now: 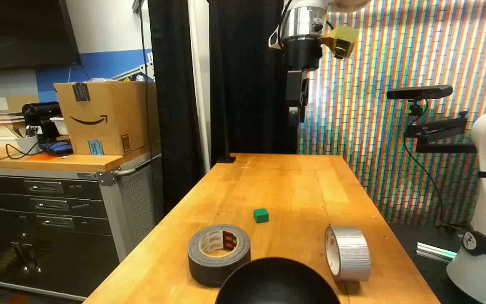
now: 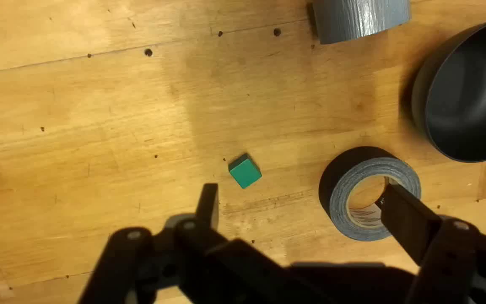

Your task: Shift the block to the bowl

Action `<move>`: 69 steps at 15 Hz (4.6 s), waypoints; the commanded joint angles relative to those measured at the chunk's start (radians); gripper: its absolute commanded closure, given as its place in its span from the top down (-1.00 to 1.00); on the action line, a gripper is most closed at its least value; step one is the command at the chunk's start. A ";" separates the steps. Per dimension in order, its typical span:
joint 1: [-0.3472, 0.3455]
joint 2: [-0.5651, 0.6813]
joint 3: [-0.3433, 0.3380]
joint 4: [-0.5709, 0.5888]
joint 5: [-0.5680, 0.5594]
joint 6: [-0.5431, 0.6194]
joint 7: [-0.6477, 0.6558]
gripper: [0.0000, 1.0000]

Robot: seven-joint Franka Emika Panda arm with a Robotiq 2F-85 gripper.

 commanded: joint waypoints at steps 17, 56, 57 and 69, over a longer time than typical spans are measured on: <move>-0.006 -0.003 0.005 0.012 0.002 -0.002 -0.002 1.00; -0.012 0.477 0.000 0.232 -0.025 0.002 -0.128 1.00; -0.013 0.481 0.000 0.230 -0.024 0.004 -0.130 1.00; -0.015 0.596 0.001 0.272 -0.041 0.023 -0.115 1.00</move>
